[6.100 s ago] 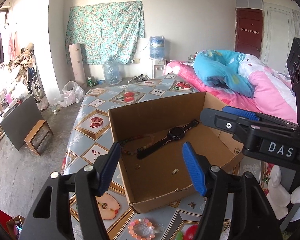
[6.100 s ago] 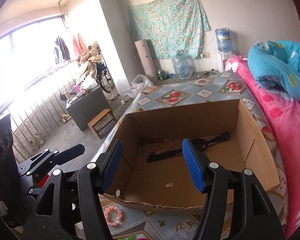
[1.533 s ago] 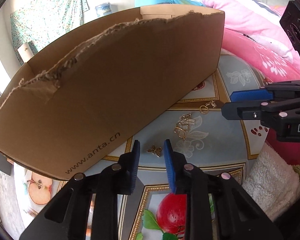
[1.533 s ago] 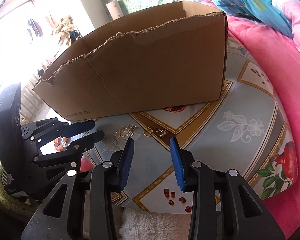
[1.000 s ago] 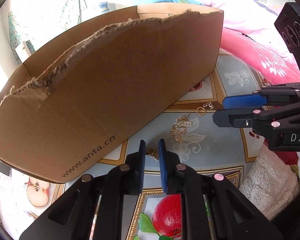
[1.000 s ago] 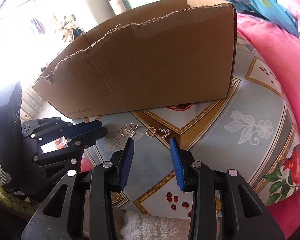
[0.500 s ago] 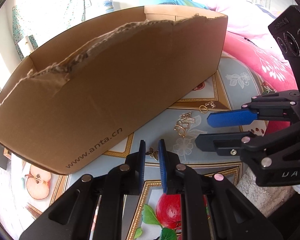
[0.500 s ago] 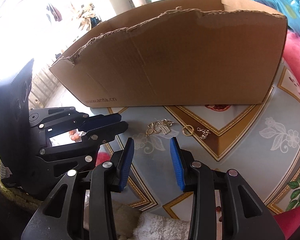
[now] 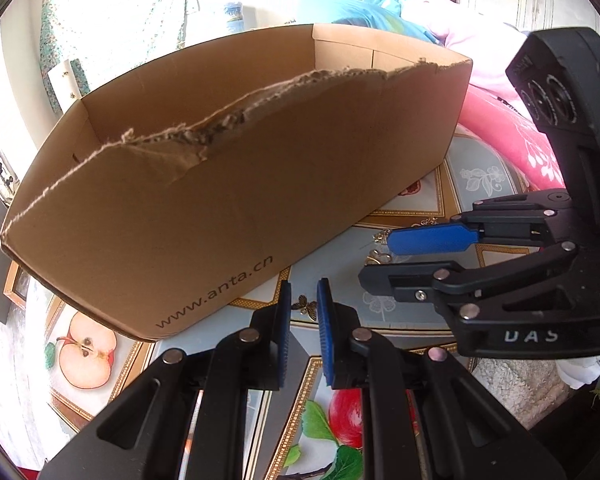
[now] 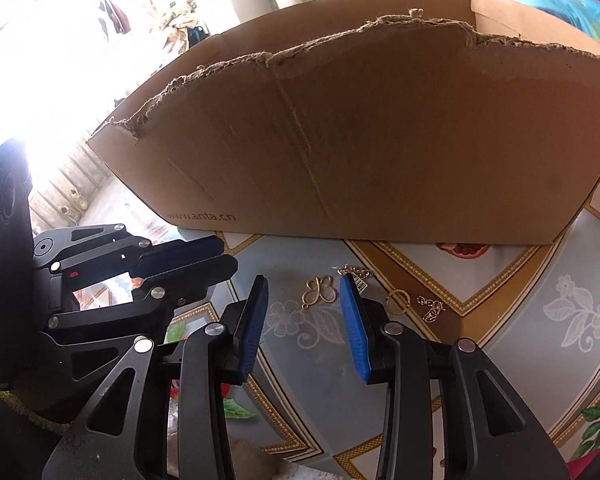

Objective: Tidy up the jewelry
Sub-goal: 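Lower the open right tool over the gold butterfly charm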

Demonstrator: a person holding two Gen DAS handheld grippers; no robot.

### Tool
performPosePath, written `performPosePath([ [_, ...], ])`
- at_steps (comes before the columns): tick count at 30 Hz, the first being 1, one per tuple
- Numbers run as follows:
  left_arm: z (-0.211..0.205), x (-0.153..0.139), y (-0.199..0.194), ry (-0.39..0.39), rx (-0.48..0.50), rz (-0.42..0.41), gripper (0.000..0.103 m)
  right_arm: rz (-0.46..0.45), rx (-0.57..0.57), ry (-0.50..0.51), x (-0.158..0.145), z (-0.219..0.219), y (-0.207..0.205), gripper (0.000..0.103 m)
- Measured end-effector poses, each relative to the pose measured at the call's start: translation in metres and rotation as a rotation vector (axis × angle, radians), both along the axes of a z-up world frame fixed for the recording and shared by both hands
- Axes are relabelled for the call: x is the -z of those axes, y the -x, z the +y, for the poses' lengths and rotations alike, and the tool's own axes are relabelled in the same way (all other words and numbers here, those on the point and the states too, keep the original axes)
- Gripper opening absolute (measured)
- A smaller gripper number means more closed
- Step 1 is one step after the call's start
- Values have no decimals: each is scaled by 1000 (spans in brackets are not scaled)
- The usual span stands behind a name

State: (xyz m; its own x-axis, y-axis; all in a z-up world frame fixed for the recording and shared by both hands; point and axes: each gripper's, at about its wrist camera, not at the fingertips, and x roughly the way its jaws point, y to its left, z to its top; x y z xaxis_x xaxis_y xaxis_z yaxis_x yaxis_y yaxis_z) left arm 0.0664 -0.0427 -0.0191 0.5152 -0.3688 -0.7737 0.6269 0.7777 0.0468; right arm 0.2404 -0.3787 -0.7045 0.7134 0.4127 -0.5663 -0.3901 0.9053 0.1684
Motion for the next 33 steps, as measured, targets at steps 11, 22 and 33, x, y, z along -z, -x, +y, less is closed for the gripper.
performPosePath([
  [11,3,0,0,16,-6,0,12,-69,56,223,3,40,5,14],
  [22,4,-1,5,28,2,-2,12,-17,81,200,6,51,11,14],
  [33,6,-2,5,28,12,-9,12,25,92,94,1,29,9,14],
])
